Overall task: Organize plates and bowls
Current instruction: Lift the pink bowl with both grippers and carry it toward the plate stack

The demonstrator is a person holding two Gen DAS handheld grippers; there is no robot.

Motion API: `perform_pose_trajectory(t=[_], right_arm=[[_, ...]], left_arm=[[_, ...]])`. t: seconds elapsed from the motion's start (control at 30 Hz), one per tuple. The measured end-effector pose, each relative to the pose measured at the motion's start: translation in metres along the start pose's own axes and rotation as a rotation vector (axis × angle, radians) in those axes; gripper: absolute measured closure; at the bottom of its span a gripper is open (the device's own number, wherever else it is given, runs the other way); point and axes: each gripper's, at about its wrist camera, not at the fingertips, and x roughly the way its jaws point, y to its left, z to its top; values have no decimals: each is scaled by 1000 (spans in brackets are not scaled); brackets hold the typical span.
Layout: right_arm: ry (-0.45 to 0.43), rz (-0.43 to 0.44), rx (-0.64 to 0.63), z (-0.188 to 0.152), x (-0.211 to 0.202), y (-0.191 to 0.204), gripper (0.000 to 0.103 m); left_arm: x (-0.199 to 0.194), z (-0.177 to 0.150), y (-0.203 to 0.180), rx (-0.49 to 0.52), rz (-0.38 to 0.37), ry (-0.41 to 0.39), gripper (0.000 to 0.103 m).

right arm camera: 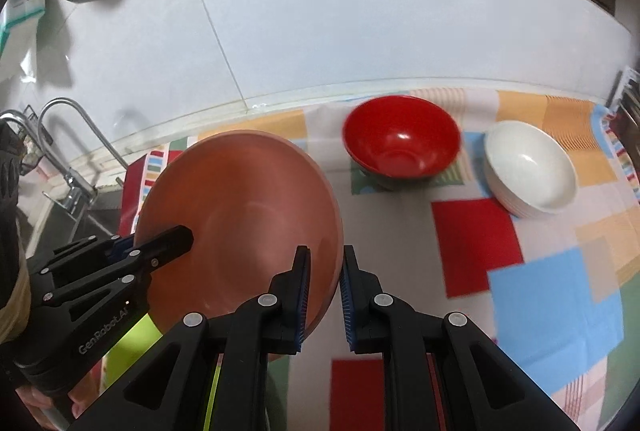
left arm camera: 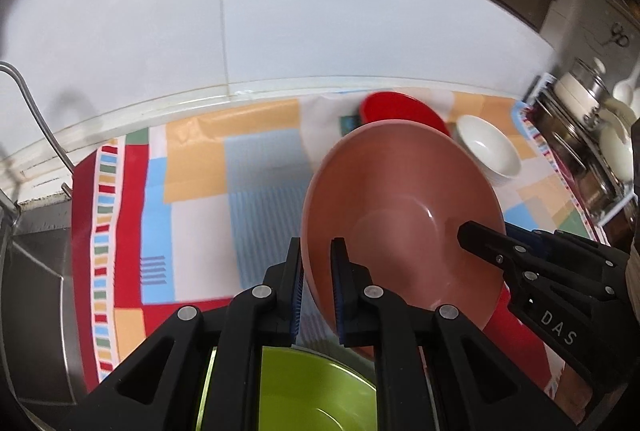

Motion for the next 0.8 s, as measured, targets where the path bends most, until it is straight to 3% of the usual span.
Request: perform_pose_trajectory(t=[0.33,0.8], right_arm=[[-2,-51,44,-42,-43,-35,87],[42,-96,100,-97,-68,-90,87]], left_arm=[[-9,-33,-51,37,-62,43,88],[8,-78,-113,57,-104,141,88]])
